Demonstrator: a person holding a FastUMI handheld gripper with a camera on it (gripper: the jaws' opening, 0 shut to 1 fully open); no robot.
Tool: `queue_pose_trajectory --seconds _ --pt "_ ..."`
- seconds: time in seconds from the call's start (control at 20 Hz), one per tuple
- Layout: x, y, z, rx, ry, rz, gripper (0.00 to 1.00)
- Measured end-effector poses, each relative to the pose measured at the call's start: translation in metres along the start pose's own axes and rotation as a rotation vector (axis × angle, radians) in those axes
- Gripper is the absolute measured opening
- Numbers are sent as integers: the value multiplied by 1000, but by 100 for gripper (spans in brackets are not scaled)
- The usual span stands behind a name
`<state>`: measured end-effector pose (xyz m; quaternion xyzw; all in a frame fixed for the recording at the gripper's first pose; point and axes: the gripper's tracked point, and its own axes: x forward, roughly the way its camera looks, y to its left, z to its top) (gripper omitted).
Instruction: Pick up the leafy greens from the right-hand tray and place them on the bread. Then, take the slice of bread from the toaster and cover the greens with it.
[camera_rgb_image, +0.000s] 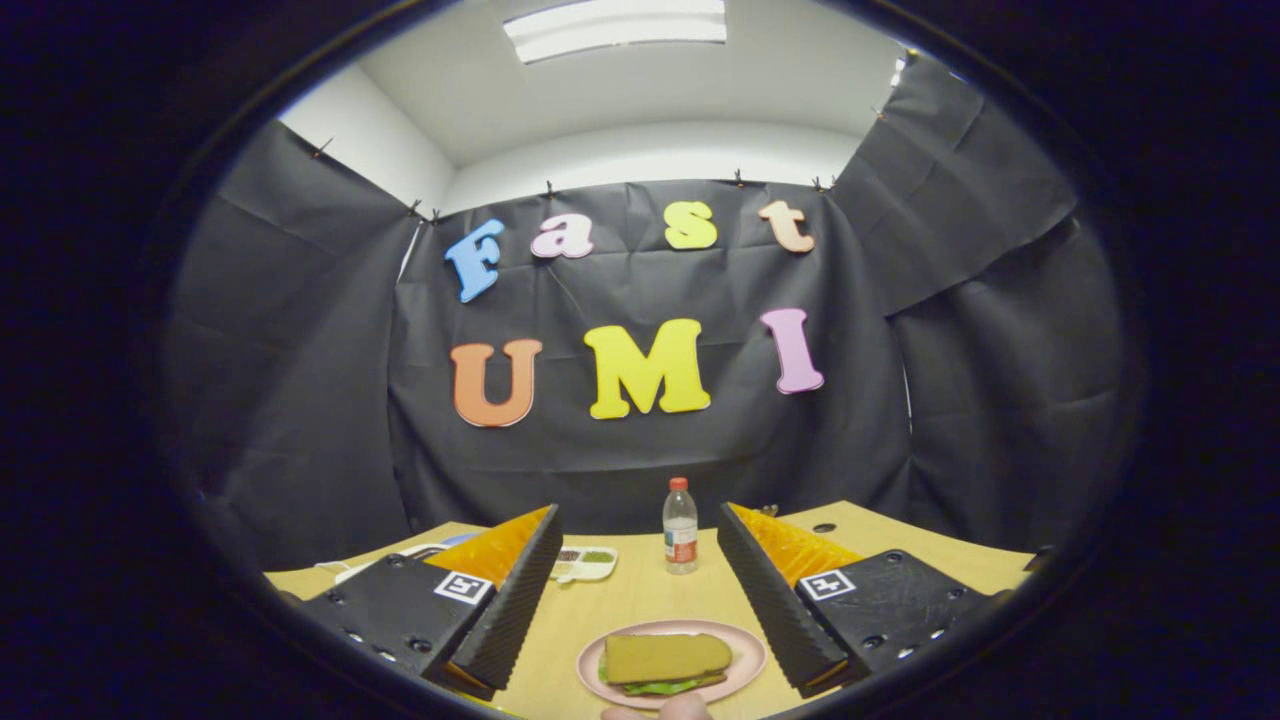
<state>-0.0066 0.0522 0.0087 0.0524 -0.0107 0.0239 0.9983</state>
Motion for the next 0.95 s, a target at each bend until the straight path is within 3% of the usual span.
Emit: queue_pose_trajectory --seconds 0.55,0.95 --pt "4 -34 13 2 -6 -44 95" --pt "-5 -17 20 -41 -24 -13 95"
